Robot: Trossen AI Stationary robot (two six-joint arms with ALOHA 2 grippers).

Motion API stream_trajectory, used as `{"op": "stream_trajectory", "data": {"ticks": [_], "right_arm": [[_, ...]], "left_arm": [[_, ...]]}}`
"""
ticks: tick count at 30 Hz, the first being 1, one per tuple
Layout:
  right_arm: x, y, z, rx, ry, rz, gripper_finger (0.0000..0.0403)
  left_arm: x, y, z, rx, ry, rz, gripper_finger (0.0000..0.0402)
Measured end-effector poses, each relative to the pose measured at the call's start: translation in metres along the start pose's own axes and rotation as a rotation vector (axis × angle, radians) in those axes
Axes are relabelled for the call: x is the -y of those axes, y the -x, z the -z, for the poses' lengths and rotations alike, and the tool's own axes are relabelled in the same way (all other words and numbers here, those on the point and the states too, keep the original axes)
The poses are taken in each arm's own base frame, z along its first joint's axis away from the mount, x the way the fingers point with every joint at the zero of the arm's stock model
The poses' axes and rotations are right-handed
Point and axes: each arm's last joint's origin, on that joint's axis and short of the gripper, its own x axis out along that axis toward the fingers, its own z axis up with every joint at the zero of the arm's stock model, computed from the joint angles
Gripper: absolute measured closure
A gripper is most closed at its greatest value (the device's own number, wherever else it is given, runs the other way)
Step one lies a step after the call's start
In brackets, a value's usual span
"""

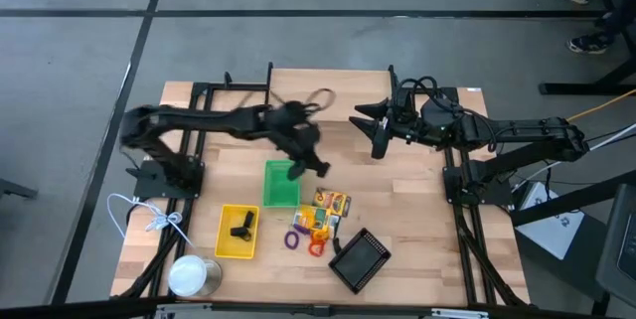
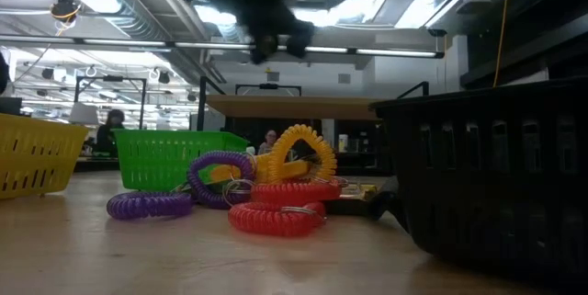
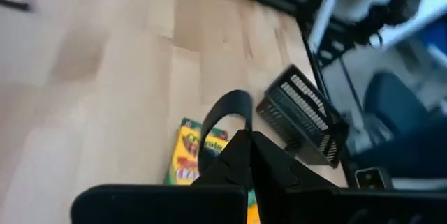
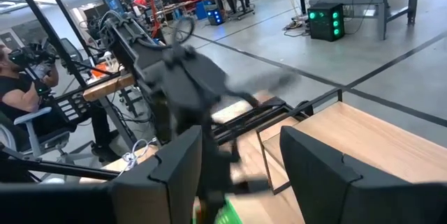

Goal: Pick & Place Office Desk Supplies
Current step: Put the black rubber band into the yellow basket

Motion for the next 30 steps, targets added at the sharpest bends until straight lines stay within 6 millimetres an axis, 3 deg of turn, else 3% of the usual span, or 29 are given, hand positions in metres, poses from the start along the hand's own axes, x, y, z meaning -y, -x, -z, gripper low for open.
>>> {"op": "stream_trajectory", "data": {"ticks": [3, 8, 13, 19, 30], "right_arm": [[0.000, 0.000, 0.000, 0.003, -0.001, 0.000, 0.0206], [0.001, 0.000, -0.001, 0.017, -0.003, 0.028, 0.0206], [0.001, 0.000, -0.001, 0.025, -0.005, 0.049, 0.0206], [0.002, 0.000, -0.001, 0.030, -0.007, 0.063, 0.0206], [0.004, 0.000, -0.002, 0.053, -0.031, 0.126, 0.0206]], "left_arm": [[0.009, 0.033, 0.026, 0.114, 0.066, -0.094, 0.0399], [0.041, 0.078, 0.073, 0.319, 0.149, -0.163, 0.0399], [0.061, 0.101, 0.126, 0.237, 0.250, -0.199, 0.0399], [0.073, 0.113, 0.167, -0.028, 0.347, -0.160, 0.0399], [0.090, 0.103, 0.195, -0.336, 0.347, -0.144, 0.0398]]}}
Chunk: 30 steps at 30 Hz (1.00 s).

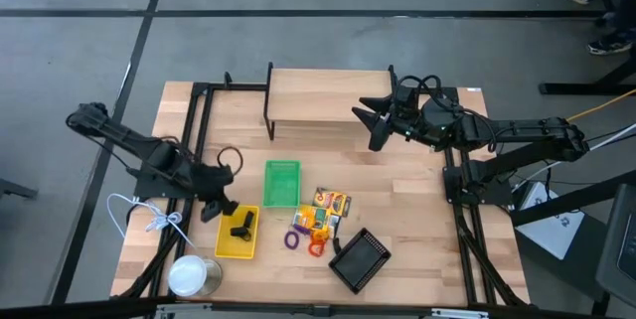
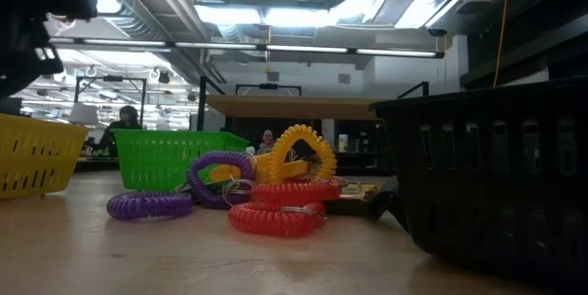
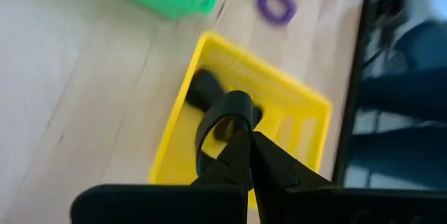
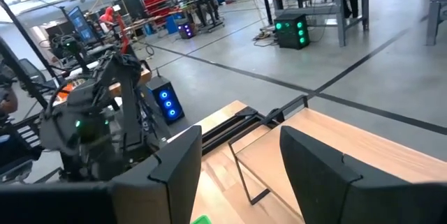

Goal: Pick & Place Office Desk Supplies
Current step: Put the black rubber band into the yellow basket

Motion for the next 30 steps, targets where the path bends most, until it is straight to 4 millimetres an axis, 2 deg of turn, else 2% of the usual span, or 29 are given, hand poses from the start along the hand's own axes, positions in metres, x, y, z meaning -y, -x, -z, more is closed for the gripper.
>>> {"op": "stream_trajectory", "data": {"ticks": [10, 16, 20, 26, 30], "right_arm": [[0.000, 0.000, 0.000, 0.002, 0.000, 0.004, 0.0206], [0.000, 0.000, 0.000, 0.002, -0.024, 0.003, 0.0206], [0.000, 0.000, 0.000, -0.001, -0.026, -0.004, 0.0206], [0.000, 0.000, 0.000, -0.003, -0.026, -0.007, 0.0206], [-0.001, 0.000, 0.000, -0.009, -0.026, -0.024, 0.0206]], "left_arm": [[0.010, -0.022, -0.004, -0.031, -0.022, -0.020, 0.0398], [0.009, -0.031, -0.003, -0.058, 0.001, -0.084, 0.0390], [0.009, -0.033, -0.003, -0.065, 0.037, -0.088, 0.0357], [0.010, -0.033, -0.003, -0.064, 0.086, -0.085, 0.0284], [0.015, -0.032, -0.007, -0.021, 0.090, -0.021, 0.0250]]}}
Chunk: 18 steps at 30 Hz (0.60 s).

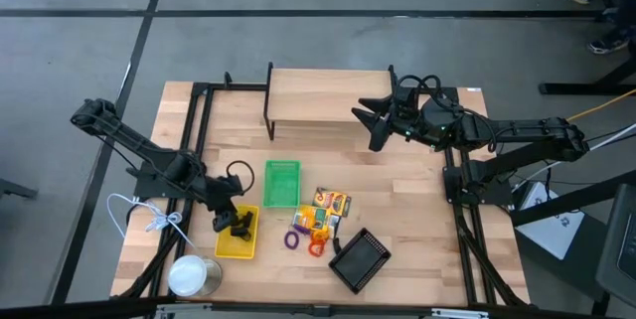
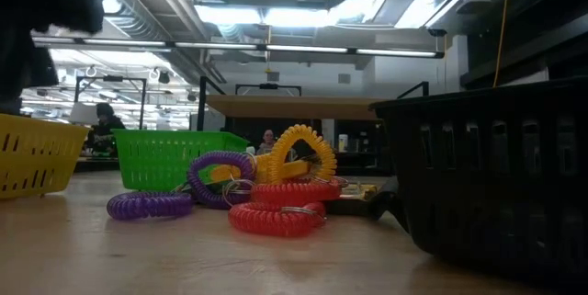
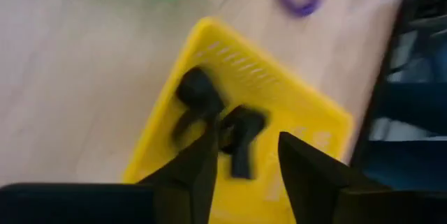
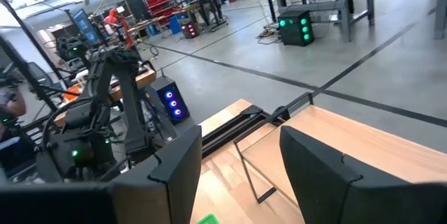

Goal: Pick & Place Office Desk Supplies
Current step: Put the black rubber band into the yellow basket

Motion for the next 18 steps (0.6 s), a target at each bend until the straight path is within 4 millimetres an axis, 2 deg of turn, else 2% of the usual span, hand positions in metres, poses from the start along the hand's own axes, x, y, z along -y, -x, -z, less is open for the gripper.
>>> {"op": "stream_trajectory", "data": {"ticks": [5, 9, 14, 18], "right_arm": [[0.000, 0.000, 0.000, -0.003, 0.000, -0.008, 0.0206], [0.000, 0.000, 0.000, -0.003, 0.000, -0.008, 0.0206], [-0.004, 0.003, -0.010, 0.067, -0.012, -0.078, 0.0206], [-0.004, 0.026, -0.031, 0.145, -0.029, -0.213, 0.0206]], "left_arm": [[0.028, 0.014, -0.023, 0.306, -0.095, 0.241, 0.0242], [0.039, 0.021, -0.048, 0.523, -0.117, 0.311, 0.0250], [0.043, 0.006, -0.079, 0.543, -0.174, 0.270, 0.0253], [0.048, -0.019, -0.107, 0.448, -0.230, 0.236, 0.0253]]}}
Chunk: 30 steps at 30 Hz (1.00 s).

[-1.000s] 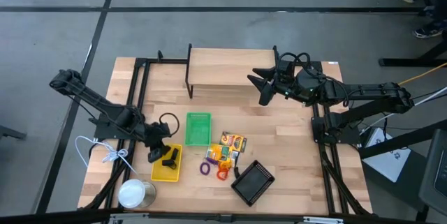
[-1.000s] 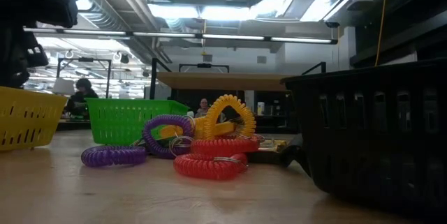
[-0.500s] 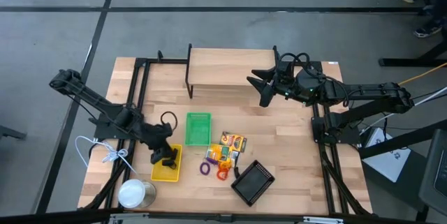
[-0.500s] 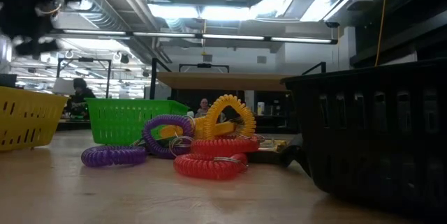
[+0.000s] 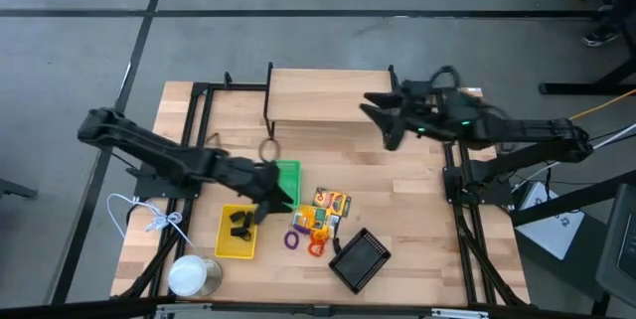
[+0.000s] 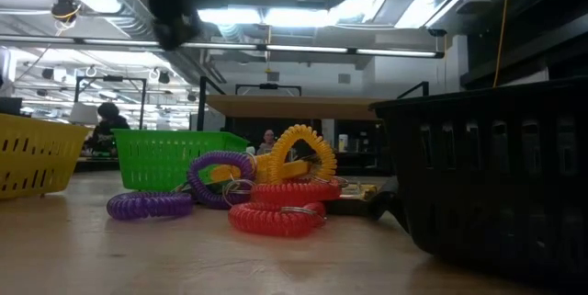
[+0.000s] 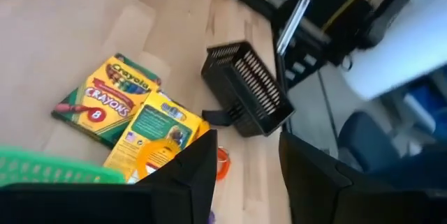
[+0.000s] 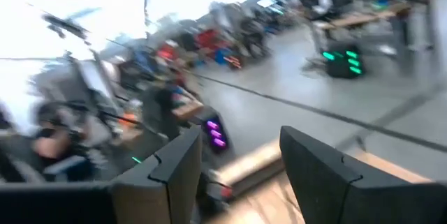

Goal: Pick & Place Office Desk Supplies
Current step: Put the black rubber band into the yellow basket

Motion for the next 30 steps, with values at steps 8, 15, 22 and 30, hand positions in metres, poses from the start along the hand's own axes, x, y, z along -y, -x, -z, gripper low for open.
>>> {"op": "stream_trajectory", "data": {"ticks": [8, 15, 22, 30], "right_arm": [[0.001, 0.072, -0.049, 0.087, -0.176, -0.251, 0.0206], [0.003, 0.129, -0.062, -0.059, -0.198, -0.641, 0.0206], [0.021, 0.181, -0.060, 0.071, 0.076, -0.677, 0.0206], [0.044, 0.180, -0.005, -0.008, 0.077, -0.539, 0.0206]], "left_arm": [[-0.006, -0.060, -0.031, -0.060, -0.087, 0.089, 0.0253], [-0.028, -0.105, -0.051, -0.170, -0.121, 0.182, 0.0253], [-0.049, -0.144, -0.070, -0.236, -0.132, 0.196, 0.0254], [-0.040, -0.183, -0.083, -0.279, -0.235, 0.202, 0.0266]]}}
